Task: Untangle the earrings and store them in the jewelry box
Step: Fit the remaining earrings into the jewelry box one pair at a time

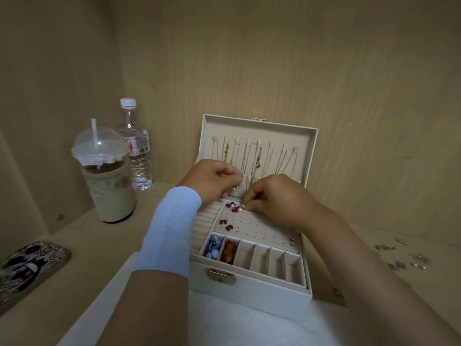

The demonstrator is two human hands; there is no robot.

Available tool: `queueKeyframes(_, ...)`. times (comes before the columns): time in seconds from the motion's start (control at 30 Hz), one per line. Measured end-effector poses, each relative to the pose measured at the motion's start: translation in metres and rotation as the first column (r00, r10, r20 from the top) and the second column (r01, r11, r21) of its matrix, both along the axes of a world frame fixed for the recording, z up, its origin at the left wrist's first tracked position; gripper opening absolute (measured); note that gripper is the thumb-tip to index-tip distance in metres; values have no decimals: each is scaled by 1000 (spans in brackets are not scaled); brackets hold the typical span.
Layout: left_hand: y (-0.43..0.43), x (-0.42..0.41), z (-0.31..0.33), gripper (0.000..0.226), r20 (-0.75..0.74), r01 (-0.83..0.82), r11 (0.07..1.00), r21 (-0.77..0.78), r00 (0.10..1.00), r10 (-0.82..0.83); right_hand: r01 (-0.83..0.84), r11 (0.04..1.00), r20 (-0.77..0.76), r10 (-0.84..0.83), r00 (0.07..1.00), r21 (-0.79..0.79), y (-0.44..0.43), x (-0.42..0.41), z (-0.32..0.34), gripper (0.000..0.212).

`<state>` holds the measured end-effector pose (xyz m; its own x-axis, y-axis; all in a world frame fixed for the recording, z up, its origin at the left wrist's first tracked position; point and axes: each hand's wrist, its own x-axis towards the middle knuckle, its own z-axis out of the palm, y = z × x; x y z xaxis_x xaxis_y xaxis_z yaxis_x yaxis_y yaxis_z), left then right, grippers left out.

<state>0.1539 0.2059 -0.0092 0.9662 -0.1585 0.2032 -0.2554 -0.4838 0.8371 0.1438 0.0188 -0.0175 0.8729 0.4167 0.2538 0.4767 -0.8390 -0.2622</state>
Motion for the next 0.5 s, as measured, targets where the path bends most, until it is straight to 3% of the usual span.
queueKeyframes(0.27, -3, -1, 1, 10, -18, -24, 999, -27, 1000, 23, -9, 974, -130, 40, 991, 226, -5, 4, -5, 9)
queueKeyframes(0.37, -3, -2, 1, 9, -25, -27, 999, -32, 999, 27, 18, 908, -111, 32, 993, 419, -13, 5, 0, 6)
queueKeyframes(0.5, -8, -7, 3, 10, -30, 3, 998, -55, 1000, -4, -61, 788, -30, 100, 995, 613, -19, 3, 14, 24)
